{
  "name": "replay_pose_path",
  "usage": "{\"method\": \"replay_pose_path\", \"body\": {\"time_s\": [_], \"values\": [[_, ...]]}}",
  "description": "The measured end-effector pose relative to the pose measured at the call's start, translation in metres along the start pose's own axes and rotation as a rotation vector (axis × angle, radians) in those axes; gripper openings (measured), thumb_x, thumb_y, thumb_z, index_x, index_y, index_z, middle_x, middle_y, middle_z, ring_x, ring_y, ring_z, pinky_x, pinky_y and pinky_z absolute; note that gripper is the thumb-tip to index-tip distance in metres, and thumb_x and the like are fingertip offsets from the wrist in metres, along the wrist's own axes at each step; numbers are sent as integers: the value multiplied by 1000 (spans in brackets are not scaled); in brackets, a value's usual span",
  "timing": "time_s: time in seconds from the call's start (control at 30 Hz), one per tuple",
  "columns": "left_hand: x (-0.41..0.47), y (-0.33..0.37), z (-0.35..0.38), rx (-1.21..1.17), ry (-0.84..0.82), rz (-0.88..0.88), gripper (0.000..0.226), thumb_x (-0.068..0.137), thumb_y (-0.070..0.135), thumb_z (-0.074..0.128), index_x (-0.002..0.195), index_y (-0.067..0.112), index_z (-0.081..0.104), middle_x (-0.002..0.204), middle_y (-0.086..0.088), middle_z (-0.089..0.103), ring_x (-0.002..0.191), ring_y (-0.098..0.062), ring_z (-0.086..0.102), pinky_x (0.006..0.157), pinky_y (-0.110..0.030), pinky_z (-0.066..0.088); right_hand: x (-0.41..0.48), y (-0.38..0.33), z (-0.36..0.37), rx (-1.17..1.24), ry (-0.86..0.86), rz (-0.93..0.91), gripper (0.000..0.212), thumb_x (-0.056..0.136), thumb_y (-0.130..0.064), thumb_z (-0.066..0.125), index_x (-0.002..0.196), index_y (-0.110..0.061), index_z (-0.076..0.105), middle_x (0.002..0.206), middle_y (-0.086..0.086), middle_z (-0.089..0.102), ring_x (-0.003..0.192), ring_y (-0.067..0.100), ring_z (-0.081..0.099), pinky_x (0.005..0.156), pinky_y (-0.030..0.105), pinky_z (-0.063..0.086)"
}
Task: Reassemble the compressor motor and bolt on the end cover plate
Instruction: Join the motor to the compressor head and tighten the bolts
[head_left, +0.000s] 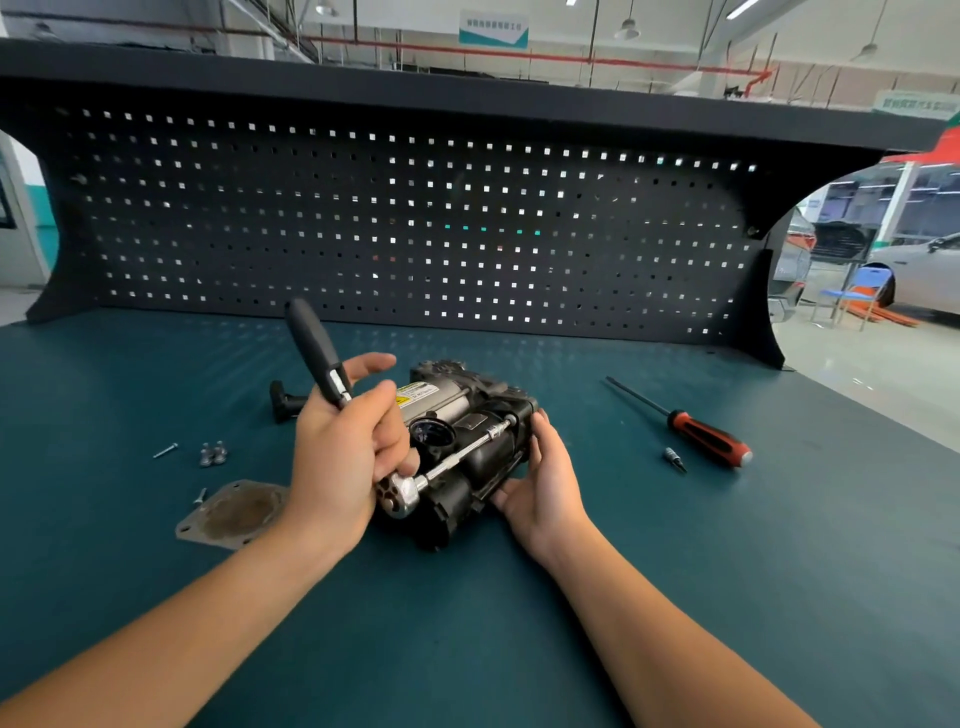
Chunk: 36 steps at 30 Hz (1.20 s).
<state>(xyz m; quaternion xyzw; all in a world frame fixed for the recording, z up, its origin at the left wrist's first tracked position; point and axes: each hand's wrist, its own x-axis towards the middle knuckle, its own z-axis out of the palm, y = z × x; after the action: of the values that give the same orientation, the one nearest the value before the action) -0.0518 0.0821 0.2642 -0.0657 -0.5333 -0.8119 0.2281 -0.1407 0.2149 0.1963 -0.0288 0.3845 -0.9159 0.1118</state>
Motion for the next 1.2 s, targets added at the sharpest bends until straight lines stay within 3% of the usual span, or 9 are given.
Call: {"method": "replay_pose_path", "body": {"time_s": [0.2,0.4,0.57,0.67,0.73,0.83,0.97,1.03,1.2], "values": [[-3,6,1,308,-320,178,18,91,-2,49,93,15,56,38,9,28,32,-6,25,38,-19,34,1,-2,0,9,38,12,38,94,-44,47,124,-22,55,93,-6,74,82,23,71,67,39,57],[-4,17,2,871,-904,322,16,83,13,48,93,21,57,55,20,52,51,5,46,55,-8,34,3,-2,1,41,69,20,32,95,-44,43,105,-19,61,72,0,73,62,18,70,48,27,53],[-2,13,10,1480,-1327,484,22,89,15,46,109,20,54,76,-3,62,70,-15,50,63,-29,37,-2,-3,6,116,96,106,38,91,-48,50,81,-17,68,65,10,71,53,25,69,39,29,50],[-3,10,-4,1271,-1168,525,32,81,15,43,105,36,49,76,7,62,66,-7,51,62,-21,39,0,-3,7,86,83,54,35,93,-38,51,124,-25,56,108,4,70,73,21,72,53,30,55],[-8,4,-16,918,-847,461,32,79,15,49,99,39,53,72,6,59,57,-2,49,58,-14,38,1,-2,8,77,60,2,45,94,-27,50,138,-32,42,129,-2,58,76,17,71,61,33,56],[-13,-2,-17,337,-328,267,11,84,11,51,86,19,59,42,3,36,36,-5,31,42,-16,34,0,-2,7,-22,-4,-42,50,93,-15,46,137,-35,39,123,-8,58,83,19,68,74,39,56],[-1,-7,-13,-237,41,-174,28,98,5,35,81,17,53,38,10,24,29,-4,22,36,-13,30,-3,-2,4,-84,-28,-55,41,88,-4,44,116,-33,55,100,-5,68,82,20,64,74,37,53],[0,-9,-12,-367,111,-273,29,98,7,33,79,18,52,37,10,24,28,-3,22,35,-12,30,-4,-1,4,-107,-25,-73,38,89,-4,44,109,-32,58,95,-4,69,80,19,63,68,33,54],[-4,-5,-3,-116,-6,-47,23,97,2,35,86,14,51,40,9,25,30,-5,21,38,-15,31,-1,-1,2,-103,-44,-49,21,93,-23,49,93,-40,61,88,-10,73,83,16,67,66,34,56]]}}
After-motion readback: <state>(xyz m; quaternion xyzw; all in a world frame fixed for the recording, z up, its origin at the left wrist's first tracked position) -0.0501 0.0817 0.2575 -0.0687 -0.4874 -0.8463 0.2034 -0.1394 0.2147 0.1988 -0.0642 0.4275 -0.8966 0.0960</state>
